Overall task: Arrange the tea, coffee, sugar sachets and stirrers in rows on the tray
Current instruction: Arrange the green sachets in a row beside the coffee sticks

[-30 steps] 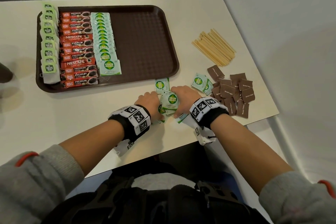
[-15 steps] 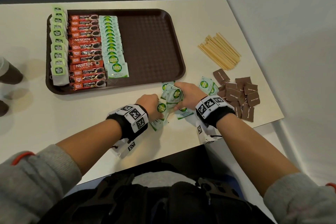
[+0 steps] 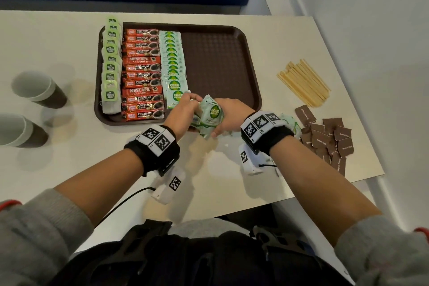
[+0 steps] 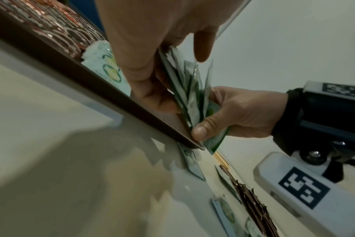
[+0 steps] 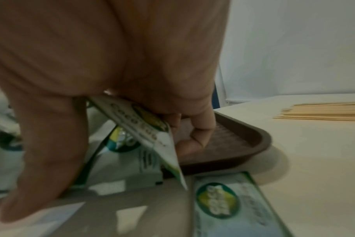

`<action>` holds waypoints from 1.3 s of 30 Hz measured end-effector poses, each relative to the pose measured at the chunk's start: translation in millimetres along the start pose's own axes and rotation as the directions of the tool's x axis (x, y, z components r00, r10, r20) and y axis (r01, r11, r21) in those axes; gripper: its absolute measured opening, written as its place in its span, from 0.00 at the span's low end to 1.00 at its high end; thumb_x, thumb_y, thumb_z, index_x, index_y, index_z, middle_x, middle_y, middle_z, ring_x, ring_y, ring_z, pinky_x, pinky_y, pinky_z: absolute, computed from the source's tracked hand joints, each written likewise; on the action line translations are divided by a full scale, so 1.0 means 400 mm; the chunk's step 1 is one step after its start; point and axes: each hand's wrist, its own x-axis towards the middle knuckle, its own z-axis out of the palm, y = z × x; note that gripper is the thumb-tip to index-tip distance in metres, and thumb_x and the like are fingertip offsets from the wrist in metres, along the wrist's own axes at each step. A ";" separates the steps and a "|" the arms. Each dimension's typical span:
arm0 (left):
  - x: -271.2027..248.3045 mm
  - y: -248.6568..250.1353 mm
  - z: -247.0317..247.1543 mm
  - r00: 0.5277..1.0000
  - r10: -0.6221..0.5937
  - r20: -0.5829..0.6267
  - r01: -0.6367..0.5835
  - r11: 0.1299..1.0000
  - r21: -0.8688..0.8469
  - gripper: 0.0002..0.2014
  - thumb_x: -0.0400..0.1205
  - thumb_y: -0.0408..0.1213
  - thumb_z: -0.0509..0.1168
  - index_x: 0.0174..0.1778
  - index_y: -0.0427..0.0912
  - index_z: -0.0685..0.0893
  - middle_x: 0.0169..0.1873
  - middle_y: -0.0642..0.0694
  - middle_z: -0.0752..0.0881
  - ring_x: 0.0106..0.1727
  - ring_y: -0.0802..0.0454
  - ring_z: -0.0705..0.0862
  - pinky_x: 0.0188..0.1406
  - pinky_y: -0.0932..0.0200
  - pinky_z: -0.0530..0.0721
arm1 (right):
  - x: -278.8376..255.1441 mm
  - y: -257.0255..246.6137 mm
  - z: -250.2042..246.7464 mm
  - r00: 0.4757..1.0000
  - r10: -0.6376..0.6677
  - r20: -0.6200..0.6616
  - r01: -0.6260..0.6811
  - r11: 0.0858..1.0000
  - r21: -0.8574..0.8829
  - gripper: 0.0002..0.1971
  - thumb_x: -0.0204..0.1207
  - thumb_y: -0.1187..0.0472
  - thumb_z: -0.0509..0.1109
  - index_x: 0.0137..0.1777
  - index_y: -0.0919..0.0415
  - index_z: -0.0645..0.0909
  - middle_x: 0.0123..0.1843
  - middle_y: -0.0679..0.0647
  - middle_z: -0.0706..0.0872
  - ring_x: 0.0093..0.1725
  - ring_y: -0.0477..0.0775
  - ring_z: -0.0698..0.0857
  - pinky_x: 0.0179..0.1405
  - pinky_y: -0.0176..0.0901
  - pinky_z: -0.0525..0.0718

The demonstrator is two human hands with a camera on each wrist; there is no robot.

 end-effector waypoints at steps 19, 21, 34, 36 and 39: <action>0.058 -0.025 -0.289 0.991 0.049 -0.123 -0.040 0.996 0.077 0.29 0.67 0.50 0.75 0.62 0.46 0.75 0.57 0.45 0.87 0.57 0.45 0.87 0.61 0.41 0.84 | 0.171 -0.174 -0.031 0.990 -0.028 -0.135 0.058 0.973 0.224 0.19 0.62 0.49 0.82 0.49 0.53 0.81 0.55 0.51 0.84 0.60 0.49 0.81 0.53 0.38 0.75; 0.052 -0.016 -0.293 0.991 0.048 -0.127 -0.048 0.999 0.005 0.26 0.74 0.41 0.75 0.65 0.42 0.74 0.59 0.42 0.86 0.58 0.43 0.86 0.58 0.43 0.85 | 0.179 -0.176 -0.030 0.988 -0.044 -0.147 0.085 0.954 0.288 0.16 0.64 0.52 0.81 0.49 0.52 0.82 0.53 0.47 0.83 0.62 0.48 0.81 0.54 0.37 0.75; 0.086 0.001 -0.287 0.964 0.108 -0.241 -0.113 0.994 -0.007 0.11 0.78 0.37 0.71 0.45 0.57 0.76 0.57 0.43 0.86 0.58 0.44 0.86 0.61 0.41 0.83 | 0.211 -0.129 -0.084 0.939 -0.069 -0.338 0.229 0.858 0.459 0.09 0.75 0.59 0.73 0.49 0.54 0.74 0.58 0.54 0.86 0.60 0.50 0.84 0.61 0.53 0.82; 0.087 0.011 -0.270 0.969 0.114 -0.218 -0.128 0.990 -0.051 0.10 0.79 0.36 0.70 0.48 0.54 0.76 0.54 0.45 0.87 0.56 0.45 0.87 0.61 0.39 0.84 | 0.220 -0.132 -0.083 0.947 -0.094 -0.307 0.232 0.861 0.452 0.10 0.75 0.57 0.74 0.47 0.47 0.73 0.60 0.55 0.86 0.63 0.53 0.83 0.64 0.58 0.81; 0.088 0.025 -0.244 0.976 0.132 -0.172 -0.148 0.985 -0.086 0.11 0.79 0.37 0.70 0.52 0.52 0.76 0.55 0.43 0.87 0.56 0.46 0.88 0.60 0.41 0.84 | 0.229 -0.146 -0.073 0.954 -0.106 -0.282 0.227 0.868 0.441 0.12 0.71 0.53 0.76 0.44 0.41 0.73 0.60 0.57 0.86 0.63 0.56 0.83 0.62 0.61 0.81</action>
